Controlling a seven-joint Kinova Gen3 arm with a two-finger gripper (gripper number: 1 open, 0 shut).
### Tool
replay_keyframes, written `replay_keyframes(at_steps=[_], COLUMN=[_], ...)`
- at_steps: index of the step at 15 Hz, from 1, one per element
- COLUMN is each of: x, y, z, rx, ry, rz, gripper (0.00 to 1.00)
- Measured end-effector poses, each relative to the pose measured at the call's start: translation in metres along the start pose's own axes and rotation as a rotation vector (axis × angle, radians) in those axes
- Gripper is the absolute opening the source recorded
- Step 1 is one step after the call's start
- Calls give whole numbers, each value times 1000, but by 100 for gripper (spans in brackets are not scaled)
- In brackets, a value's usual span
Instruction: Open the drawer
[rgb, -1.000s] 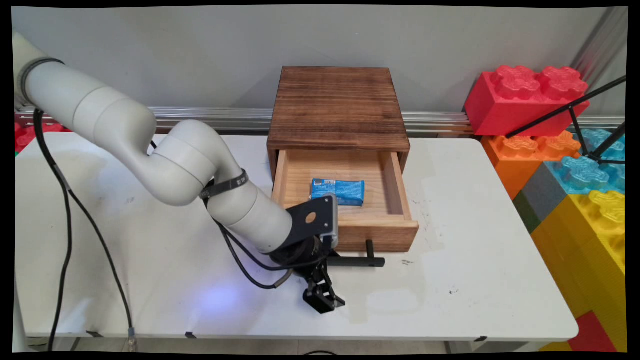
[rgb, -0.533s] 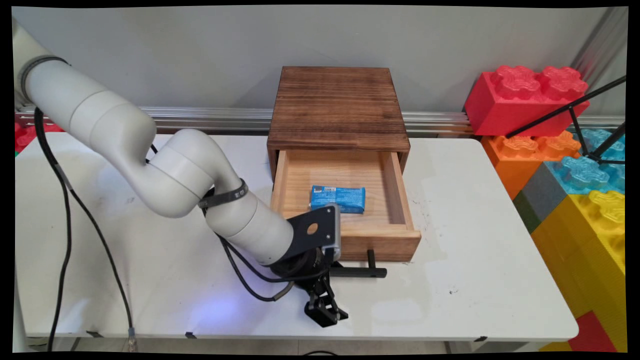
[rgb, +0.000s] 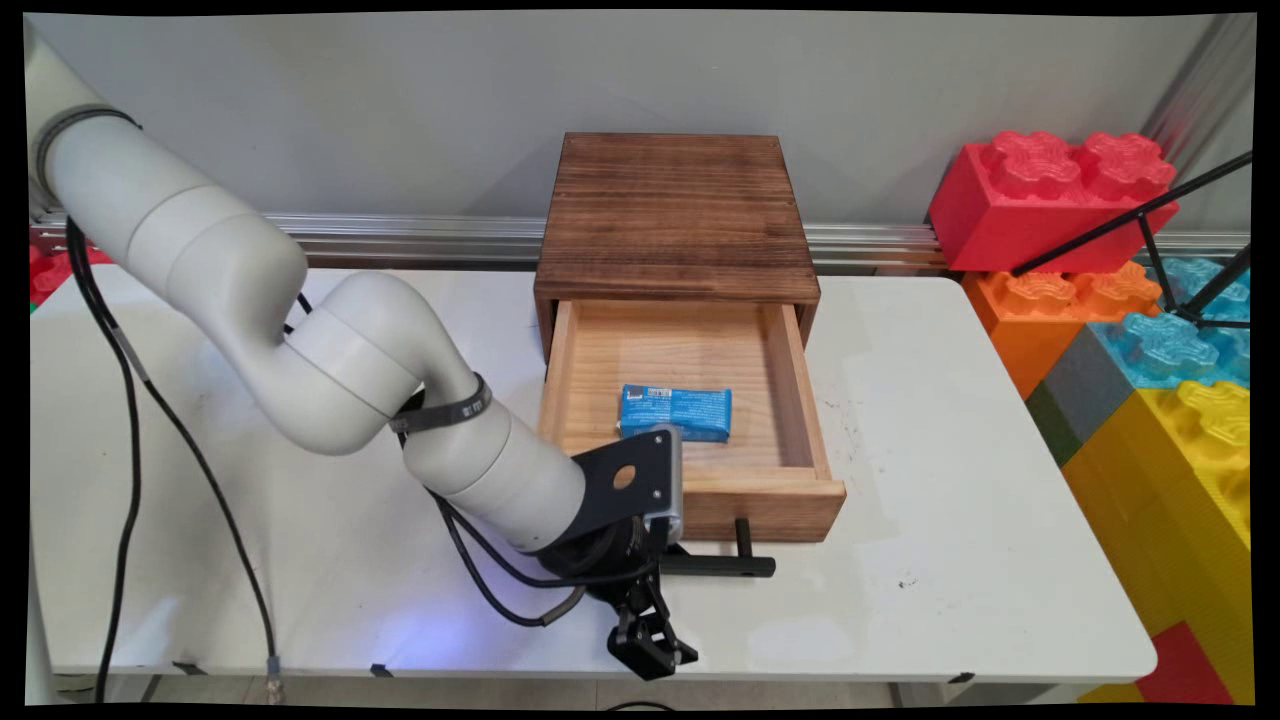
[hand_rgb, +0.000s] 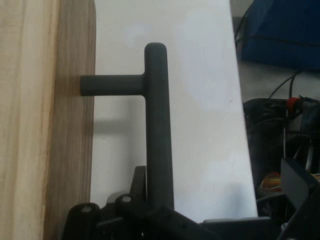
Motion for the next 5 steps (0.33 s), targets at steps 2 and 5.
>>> replay_keyframes(at_steps=[2, 5], x=[0, 2], y=[4, 7], z=[-1, -3], rx=[-4, -5], ry=[0, 5], rz=[-2, -3], gripper=[100, 100])
